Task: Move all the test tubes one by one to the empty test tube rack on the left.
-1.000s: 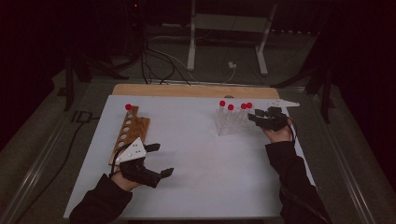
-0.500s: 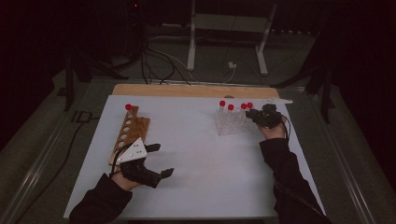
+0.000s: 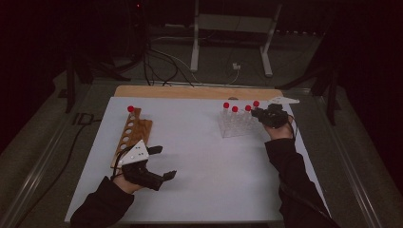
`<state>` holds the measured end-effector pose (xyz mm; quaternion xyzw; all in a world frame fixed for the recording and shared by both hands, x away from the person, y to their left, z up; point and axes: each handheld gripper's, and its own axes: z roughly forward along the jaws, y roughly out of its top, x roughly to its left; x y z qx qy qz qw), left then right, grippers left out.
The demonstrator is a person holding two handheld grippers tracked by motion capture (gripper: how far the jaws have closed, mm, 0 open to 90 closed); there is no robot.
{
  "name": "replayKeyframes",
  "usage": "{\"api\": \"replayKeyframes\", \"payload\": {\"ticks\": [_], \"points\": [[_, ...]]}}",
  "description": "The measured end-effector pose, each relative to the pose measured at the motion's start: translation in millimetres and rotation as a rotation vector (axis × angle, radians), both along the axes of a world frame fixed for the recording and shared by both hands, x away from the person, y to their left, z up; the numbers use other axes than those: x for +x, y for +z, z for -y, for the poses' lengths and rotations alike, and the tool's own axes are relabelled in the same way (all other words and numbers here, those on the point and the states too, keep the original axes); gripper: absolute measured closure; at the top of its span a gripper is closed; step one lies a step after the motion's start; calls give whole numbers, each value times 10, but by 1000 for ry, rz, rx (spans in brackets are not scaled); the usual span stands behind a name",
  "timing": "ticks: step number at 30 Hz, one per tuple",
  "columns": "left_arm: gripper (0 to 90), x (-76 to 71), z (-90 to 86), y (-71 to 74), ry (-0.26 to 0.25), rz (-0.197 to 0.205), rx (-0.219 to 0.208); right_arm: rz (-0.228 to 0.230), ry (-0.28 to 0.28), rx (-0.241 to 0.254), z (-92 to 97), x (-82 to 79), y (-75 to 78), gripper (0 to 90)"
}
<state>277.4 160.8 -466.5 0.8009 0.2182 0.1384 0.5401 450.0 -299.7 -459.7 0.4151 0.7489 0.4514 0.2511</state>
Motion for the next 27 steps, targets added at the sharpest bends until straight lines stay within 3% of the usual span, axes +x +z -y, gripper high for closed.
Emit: {"api": "replayKeyframes", "payload": {"ticks": [17, 27], "points": [[24, -2, -7, 39, -1, -1, -9, 77, 39, 14, 70, -285, 472, 755], [24, -12, 6, 86, -5, 3, -9, 70, 89, 17, 7, -531, 512, 755]]}}
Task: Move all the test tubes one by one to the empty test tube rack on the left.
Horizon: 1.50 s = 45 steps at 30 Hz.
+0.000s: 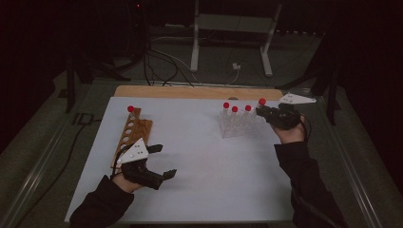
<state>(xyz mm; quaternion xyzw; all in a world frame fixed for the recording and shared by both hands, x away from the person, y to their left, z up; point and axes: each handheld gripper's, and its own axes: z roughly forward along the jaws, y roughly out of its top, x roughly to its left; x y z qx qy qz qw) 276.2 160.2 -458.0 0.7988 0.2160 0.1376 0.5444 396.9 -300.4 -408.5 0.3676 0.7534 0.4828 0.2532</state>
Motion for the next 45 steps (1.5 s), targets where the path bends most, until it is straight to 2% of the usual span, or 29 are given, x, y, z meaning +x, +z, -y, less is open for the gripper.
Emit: {"api": "replayKeyframes", "payload": {"ticks": [9, 13, 24, 28, 37, 45], "points": [[24, 1, 10, 34, -9, -2, -5, -28, 64, -3, -118, -223, -81, 754], [24, 5, 16, 64, -12, -1, -1, -32, 105, 0, -222, -348, -132, 754], [24, 28, 95, 112, -48, -14, 16, -48, 185, 1, -444, -569, -298, 754], [24, 42, 127, 132, -56, -19, 8, -52, 220, 1, -538, -664, -368, 754], [25, 102, 343, 250, -117, -22, 0, -55, 309, -31, -818, -831, -457, 754], [31, 178, 551, 290, -145, -29, 0, -64, 380, -49, -1046, -930, -512, 753]]}}
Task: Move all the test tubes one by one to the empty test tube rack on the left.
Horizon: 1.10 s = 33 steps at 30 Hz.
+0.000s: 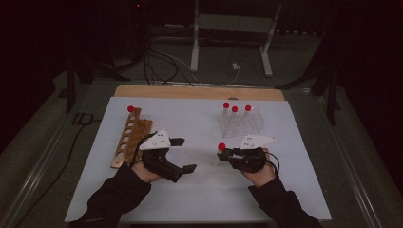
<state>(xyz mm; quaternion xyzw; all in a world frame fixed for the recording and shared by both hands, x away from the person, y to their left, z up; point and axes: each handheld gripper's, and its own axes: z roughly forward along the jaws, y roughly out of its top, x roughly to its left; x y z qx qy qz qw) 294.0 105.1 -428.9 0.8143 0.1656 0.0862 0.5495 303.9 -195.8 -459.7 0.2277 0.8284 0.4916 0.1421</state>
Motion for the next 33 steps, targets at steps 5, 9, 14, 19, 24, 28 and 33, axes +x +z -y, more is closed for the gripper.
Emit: {"api": "replayKeyframes", "payload": {"ticks": [5, 9, 14, 19, 24, 28, 33], "points": [[67, 30, 89, 13, -8, 4, -1, -9, 27, -6, -70, -27, -26, 753], [132, 54, 193, 15, -27, 13, -9, -18, 49, -8, -133, -59, -35, 753], [227, 76, 289, 9, -32, 27, 0, -16, 64, -8, -178, -86, -30, 753], [377, 94, 371, -16, -32, 36, 10, -20, 77, -4, -203, -94, -31, 753], [503, 104, 453, -38, -39, 45, 27, -20, 82, -7, -217, -100, -38, 753], [600, 105, 531, -66, -54, 47, 47, -19, 83, -8, -221, -106, -39, 753], [709, 123, 556, -90, -53, 57, 55, -18, 78, -9, -216, -106, -38, 753]]}}
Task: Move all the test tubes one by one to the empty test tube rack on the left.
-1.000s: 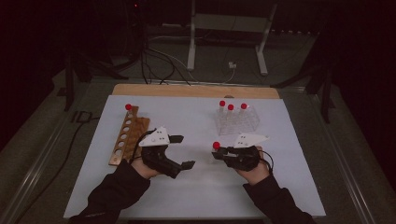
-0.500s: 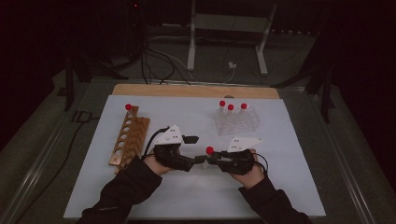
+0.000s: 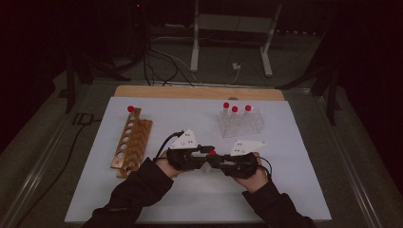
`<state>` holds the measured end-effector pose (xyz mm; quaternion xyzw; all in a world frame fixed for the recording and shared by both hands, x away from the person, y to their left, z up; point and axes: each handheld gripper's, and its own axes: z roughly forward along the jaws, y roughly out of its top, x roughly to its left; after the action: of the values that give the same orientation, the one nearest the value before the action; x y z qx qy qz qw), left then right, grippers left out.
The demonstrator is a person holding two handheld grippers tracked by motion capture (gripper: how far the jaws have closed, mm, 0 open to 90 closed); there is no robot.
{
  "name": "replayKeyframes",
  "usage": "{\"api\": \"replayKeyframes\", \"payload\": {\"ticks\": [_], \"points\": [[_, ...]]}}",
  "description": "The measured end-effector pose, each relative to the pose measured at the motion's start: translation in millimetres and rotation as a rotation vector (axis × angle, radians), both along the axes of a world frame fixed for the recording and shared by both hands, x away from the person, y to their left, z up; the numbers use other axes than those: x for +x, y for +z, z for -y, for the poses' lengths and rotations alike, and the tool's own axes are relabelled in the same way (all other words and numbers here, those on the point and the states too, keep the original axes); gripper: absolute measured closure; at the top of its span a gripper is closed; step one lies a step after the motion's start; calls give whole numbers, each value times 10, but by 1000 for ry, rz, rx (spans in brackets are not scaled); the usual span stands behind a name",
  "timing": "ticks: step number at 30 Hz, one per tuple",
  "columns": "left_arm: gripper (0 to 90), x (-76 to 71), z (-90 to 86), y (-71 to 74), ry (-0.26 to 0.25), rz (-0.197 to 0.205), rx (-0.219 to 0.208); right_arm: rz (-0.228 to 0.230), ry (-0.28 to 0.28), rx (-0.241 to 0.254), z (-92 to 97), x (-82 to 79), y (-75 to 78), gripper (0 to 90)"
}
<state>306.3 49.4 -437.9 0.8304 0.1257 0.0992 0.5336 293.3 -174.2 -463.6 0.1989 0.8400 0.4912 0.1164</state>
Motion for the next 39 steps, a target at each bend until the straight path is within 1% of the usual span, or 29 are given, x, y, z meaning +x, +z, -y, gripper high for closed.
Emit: {"api": "replayKeyframes", "payload": {"ticks": [1, 5, 6, 7, 8, 9, 10, 11, 12, 16, 17, 18, 20, 21, 22, 23, 24, 25, 26, 30, 31, 32, 33, 35, 36, 37, 39], "points": [[709, 1, 1, -2, 1, 6, 2, -3, -1, 1, 2, 1, -1, 753], [719, 20, -11, 6, -4, 7, 1, -10, -9, 9, 8, 7, 0, 742], [719, 30, -28, 16, 7, 3, -10, -10, -11, 13, 10, 8, 2, 725], [720, 34, -41, 25, 5, 7, -9, -16, -12, 17, 15, 9, 5, 663], [720, 34, -54, 33, 18, 14, -9, -21, -19, 15, 16, 10, 7, 621], [720, 34, -54, 33, 18, 14, -9, -21, -24, 15, 21, 6, 8, 603], [720, 39, -69, 42, 28, 16, -7, -21, -24, 15, 21, 6, 8, 603], [721, 46, -88, 50, 29, 18, -7, -19, -28, 25, 37, 4, 10, 543], [720, 60, -133, 69, 45, 22, -7, -18, -32, 26, 45, 4, 12, 532], [721, 81, -212, 103, 69, 34, -9, -8, -38, 45, 69, -11, 38, 427], [721, 101, -282, 134, 93, 42, -14, -4, -40, 47, 73, -15, 47, 405], [721, 101, -282, 134, 93, 42, -14, -1, -45, 48, 77, -17, 57, 385], [721, 125, -361, 166, 115, 48, -19, -5, -48, 57, 87, -16, 77, 337], [721, 139, -404, 183, 129, 50, -21, -5, -48, 57, 87, -16, 77, 337], [721, 151, -446, 199, 142, 52, -23, -1, -51, 59, 93, -18, 88, 306], [721, 161, -489, 216, 156, 57, -25, 1, -61, 65, 104, -18, 108, 236], [721, 180, -577, 252, 182, 62, -31, 1, -65, 68, 109, -18, 117, 195], [722, 180, -577, 252, 182, 62, -31, -1, -66, 73, 115, -21, 128, 159], [722, 188, -623, 271, 195, 68, -30, 3, -73, 75, 117, -22, 137, 144], [722, 232, -810, 347, 250, 78, -38, -7, -100, 91, 131, -24, 167, 33], [722, 249, -899, 383, 275, 87, -38, -10, -103, 94, 137, -22, 170, 29], [722, 249, -899, 383, 275, 87, -38, -11, -105, 100, 144, -22, 173, 6], [722, 257, -945, 402, 287, 92, -42, -13, -112, 103, 150, -20, 175, 4], [722, 273, -1037, 440, 316, 102, -49, -17, -112, 111, 167, -13, 180, 3], [721, 294, -1127, 476, 341, 106, -59, -12, -119, 117, 177, -14, 184, 0], [722, 294, -1127, 476, 341, 106, -59, -14, -114, 122, 187, -11, 188, 0], [722, 312, -1211, 508, 363, 110, -65, -10, -107, 123, 198, -14, 195, 0]]}}
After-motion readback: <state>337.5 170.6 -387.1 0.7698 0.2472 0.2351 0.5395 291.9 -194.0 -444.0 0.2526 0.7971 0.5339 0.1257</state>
